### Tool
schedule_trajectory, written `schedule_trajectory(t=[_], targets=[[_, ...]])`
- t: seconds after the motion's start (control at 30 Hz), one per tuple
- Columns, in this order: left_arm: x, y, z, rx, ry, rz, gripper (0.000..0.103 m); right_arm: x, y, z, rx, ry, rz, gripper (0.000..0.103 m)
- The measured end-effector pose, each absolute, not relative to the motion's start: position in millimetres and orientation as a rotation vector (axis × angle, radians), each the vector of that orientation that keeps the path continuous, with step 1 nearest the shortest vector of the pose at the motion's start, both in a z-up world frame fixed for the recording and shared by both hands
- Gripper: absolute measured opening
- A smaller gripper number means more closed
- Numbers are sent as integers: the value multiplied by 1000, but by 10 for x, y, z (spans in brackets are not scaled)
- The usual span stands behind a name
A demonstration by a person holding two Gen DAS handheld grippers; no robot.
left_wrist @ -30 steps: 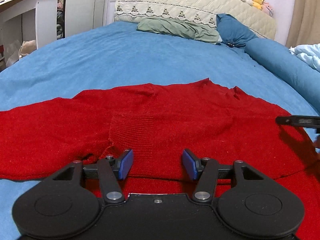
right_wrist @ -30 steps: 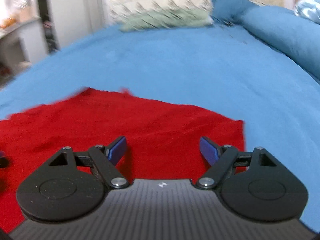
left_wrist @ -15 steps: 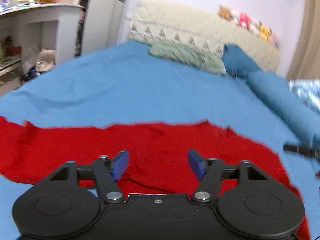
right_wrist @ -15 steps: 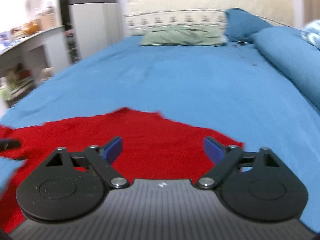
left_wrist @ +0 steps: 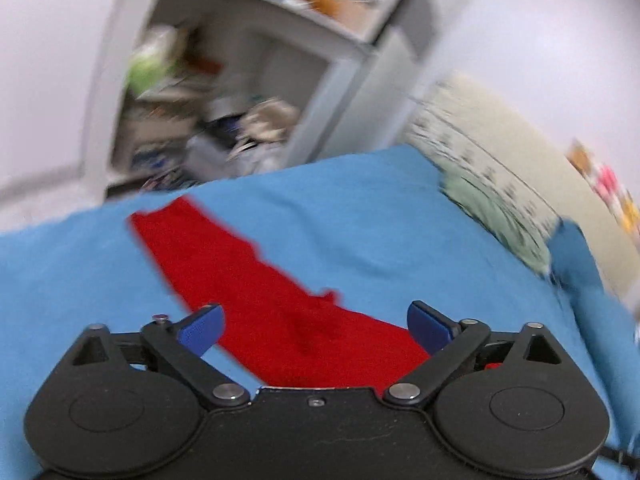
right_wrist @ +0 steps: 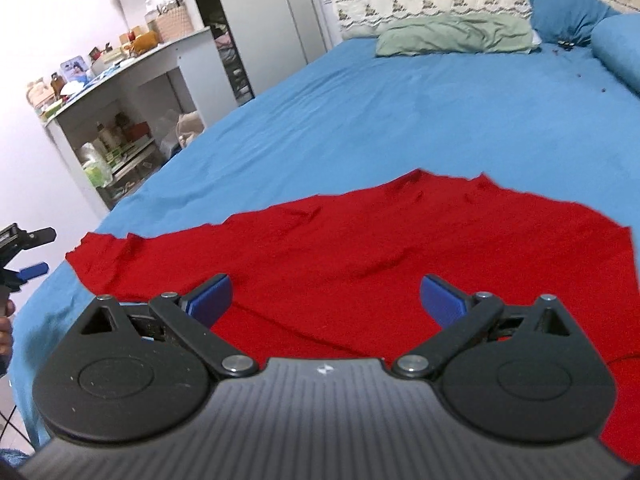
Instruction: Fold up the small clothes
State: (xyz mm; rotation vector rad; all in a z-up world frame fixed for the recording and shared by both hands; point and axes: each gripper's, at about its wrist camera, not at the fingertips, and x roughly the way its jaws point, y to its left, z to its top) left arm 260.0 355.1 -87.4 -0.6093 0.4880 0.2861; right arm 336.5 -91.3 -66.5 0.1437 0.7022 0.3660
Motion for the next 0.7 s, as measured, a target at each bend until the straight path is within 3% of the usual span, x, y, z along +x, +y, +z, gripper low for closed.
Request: schedule_trajectory(t=[0.07,0.33,0.4,0.47,0.7], targets=[[2671,3748,-1054,-654,522,314,66,3391,-826,-703,131,699,377,103],[2900,3980,-1456,-739,535,383,56,3504,-658,-850,106,707,377,103],[2979,4015,-1455,-739,531,407,42,3526,-642,-891,105,713,375,103],[3062,4068,-1473,-737,545,446,6,3542,-635,-922,112,717,370,103],[3080,3870,-1174,-638,495,446,3,3504,-796,-881,132,694,336,103]])
